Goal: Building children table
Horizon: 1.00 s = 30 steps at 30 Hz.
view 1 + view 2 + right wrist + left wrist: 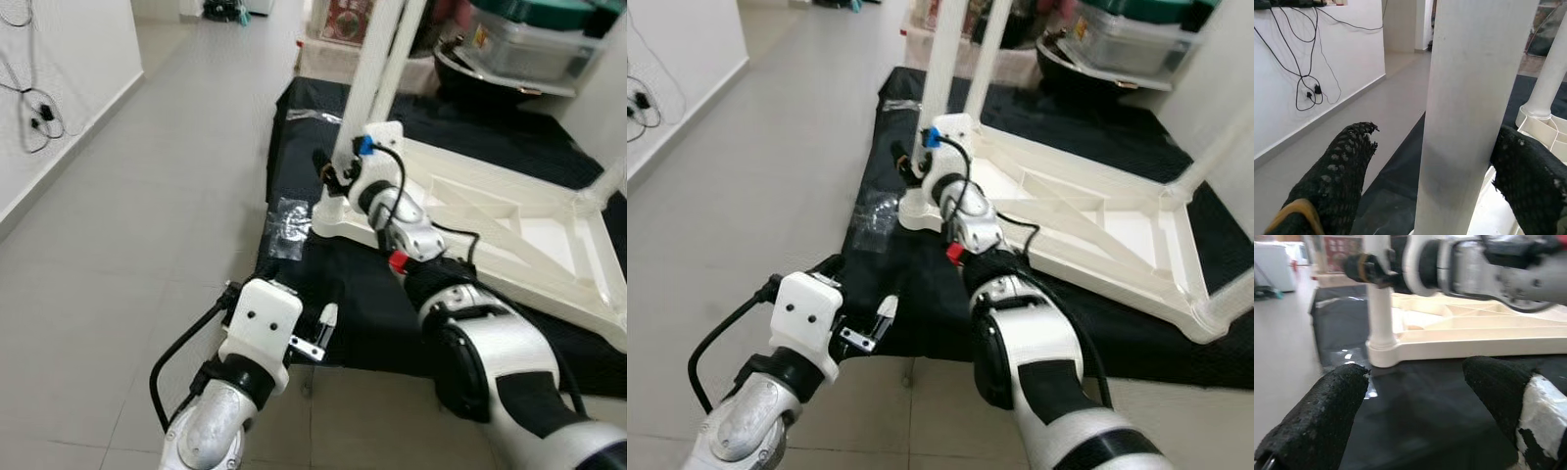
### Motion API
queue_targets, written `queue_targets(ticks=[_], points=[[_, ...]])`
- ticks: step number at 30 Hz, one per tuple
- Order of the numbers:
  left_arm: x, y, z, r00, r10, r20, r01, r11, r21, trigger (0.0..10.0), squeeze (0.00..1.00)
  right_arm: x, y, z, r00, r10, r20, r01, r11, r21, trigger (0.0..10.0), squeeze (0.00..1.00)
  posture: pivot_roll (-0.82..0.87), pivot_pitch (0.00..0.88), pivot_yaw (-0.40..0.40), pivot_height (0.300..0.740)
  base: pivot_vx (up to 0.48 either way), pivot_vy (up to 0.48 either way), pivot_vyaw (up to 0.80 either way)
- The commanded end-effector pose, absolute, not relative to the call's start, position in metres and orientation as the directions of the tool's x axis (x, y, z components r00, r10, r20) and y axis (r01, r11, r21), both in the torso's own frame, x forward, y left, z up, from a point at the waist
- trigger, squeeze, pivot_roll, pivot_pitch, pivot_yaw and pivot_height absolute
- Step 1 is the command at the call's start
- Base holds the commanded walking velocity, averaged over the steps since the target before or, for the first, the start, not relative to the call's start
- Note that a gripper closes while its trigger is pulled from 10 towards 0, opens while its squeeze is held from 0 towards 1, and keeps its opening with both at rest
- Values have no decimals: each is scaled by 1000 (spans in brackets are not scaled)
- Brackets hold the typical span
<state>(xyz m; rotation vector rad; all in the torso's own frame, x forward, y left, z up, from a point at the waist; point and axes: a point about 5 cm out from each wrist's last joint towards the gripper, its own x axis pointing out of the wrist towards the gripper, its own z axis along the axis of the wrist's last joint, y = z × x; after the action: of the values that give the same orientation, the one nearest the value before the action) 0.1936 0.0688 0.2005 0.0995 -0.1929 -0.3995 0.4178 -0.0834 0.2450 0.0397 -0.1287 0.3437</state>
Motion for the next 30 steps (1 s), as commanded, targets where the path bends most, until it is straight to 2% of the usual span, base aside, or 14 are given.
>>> queue_targets(ticks=[1, 6, 13, 14, 22, 28, 30], points=[[190, 67, 202, 905, -392, 165, 374, 918, 133, 10000, 0, 417, -68, 256, 916, 366, 163, -374, 927, 23, 10000, 0, 147, 171, -192, 740, 0, 0, 0], [188, 64, 205, 904, -391, 171, 372, 919, 131, 10000, 0, 417, -51, 277, 909, 364, 201, -378, 925, 31, 10000, 0, 149, 184, -208, 740, 0, 0, 0], [186, 64, 208, 907, -382, 177, 364, 923, 128, 10000, 0, 417, -47, 287, 913, 340, 223, -362, 930, 62, 10000, 0, 150, 204, -209, 740, 0, 0, 0], [184, 65, 208, 909, -379, 174, 362, 924, 124, 10000, 0, 417, -45, 288, 914, 340, 220, -363, 929, 72, 0, 0, 147, 216, -208, 740, 0, 0, 0], [178, 61, 206, 912, -381, 152, 368, 923, 112, 10000, 0, 417, -41, 289, 913, 346, 217, -373, 923, 98, 0, 0, 148, 235, -211, 740, 0, 0, 0], [185, 66, 205, 916, -369, 156, 352, 927, 129, 10000, 0, 415, -42, 283, 867, 446, 224, -481, 865, 143, 0, 0, 147, 198, -197, 740, 0, 0, 0], [188, 66, 206, 913, -373, 163, 354, 926, 135, 10000, 0, 415, -52, 279, 821, 524, 227, -560, 817, 138, 0, 0, 141, 176, -188, 740, 0, 0, 0]])
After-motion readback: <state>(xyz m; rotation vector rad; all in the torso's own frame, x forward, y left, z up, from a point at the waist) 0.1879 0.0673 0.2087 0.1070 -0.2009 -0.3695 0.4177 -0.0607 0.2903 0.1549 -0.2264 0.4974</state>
